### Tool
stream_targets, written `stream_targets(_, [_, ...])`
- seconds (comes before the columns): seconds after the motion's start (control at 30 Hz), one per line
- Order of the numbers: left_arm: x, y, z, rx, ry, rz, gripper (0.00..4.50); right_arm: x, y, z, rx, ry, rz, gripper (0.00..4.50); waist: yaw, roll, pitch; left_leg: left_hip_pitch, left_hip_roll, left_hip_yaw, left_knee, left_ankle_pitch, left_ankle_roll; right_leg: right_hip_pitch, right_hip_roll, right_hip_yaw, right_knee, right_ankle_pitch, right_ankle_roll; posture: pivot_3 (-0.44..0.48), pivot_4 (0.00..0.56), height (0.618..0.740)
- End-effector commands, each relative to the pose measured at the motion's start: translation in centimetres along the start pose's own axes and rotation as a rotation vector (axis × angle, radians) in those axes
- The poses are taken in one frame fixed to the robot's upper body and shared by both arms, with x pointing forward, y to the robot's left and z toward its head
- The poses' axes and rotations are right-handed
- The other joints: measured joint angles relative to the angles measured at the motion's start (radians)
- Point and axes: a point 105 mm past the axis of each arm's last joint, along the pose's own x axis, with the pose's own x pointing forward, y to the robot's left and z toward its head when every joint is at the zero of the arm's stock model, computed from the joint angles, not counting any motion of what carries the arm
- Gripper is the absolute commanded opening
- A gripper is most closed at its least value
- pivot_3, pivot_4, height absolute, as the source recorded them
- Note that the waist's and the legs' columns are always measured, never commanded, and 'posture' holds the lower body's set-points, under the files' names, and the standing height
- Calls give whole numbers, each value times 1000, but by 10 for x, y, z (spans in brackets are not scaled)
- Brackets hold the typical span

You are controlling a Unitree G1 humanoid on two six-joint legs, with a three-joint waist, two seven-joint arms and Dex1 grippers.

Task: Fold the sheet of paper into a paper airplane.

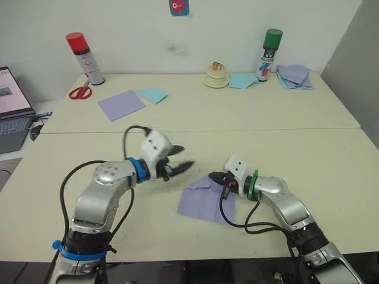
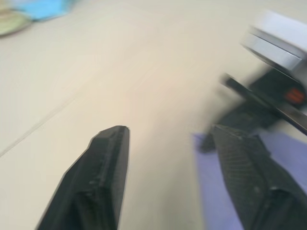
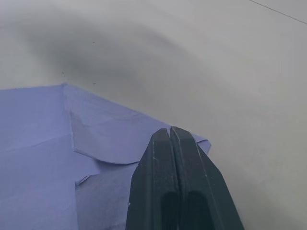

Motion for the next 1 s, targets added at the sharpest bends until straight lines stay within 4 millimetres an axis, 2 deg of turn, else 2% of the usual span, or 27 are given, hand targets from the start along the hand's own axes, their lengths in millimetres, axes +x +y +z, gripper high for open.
stream_targets(0.03, [5,-4,-16,-104,-29,16,1917,2,8,-15,21,51,18,0,0,0,0,0,0,0,0,0,0,0,0,0,0,0,0,0,150,740])
stream_targets(0.23, [30,-24,-38,-128,22,-37,19,2,10,-14,20,48,18,0,1,-1,0,-1,0,0,0,0,0,0,0,0,0,0,-1,0,150,740])
stream_targets(0.33, [46,-36,-56,-143,97,-65,19,1,10,-15,19,51,13,0,1,-1,0,0,0,0,0,0,1,0,0,0,0,1,-1,0,150,740])
stream_targets(0.43, [53,-44,-69,-139,152,-91,19,0,10,-15,20,52,9,0,1,-1,0,0,0,1,0,0,0,0,0,0,0,1,-1,0,150,740])
stream_targets(0.57, [50,-46,-79,-144,193,-99,19,-1,10,-15,19,57,4,0,1,0,-1,0,0,0,0,0,0,0,0,0,0,1,-1,0,150,740])
stream_targets(0.7, [30,-34,-95,-128,259,-37,19,0,12,-17,17,66,17,0,-4,0,-4,0,0,0,0,-1,1,0,0,0,0,1,-1,0,150,740])
stream_targets(0.87, [1,-39,-92,-153,241,-15,19,4,12,-16,16,62,22,0,-7,1,-5,5,1,0,-2,-2,2,2,0,4,0,0,-1,0,150,740])
stream_targets(0.93, [-4,-41,-87,-168,217,-13,19,5,12,-15,16,60,24,0,-6,1,-5,6,1,-1,-2,-2,3,3,0,4,0,0,-1,0,150,740])
stream_targets(1.0, [-3,-42,-70,-179,132,-18,19,6,12,-15,17,59,29,0,-2,1,-4,8,1,-1,-2,-2,3,4,0,3,-1,0,-1,0,150,740])
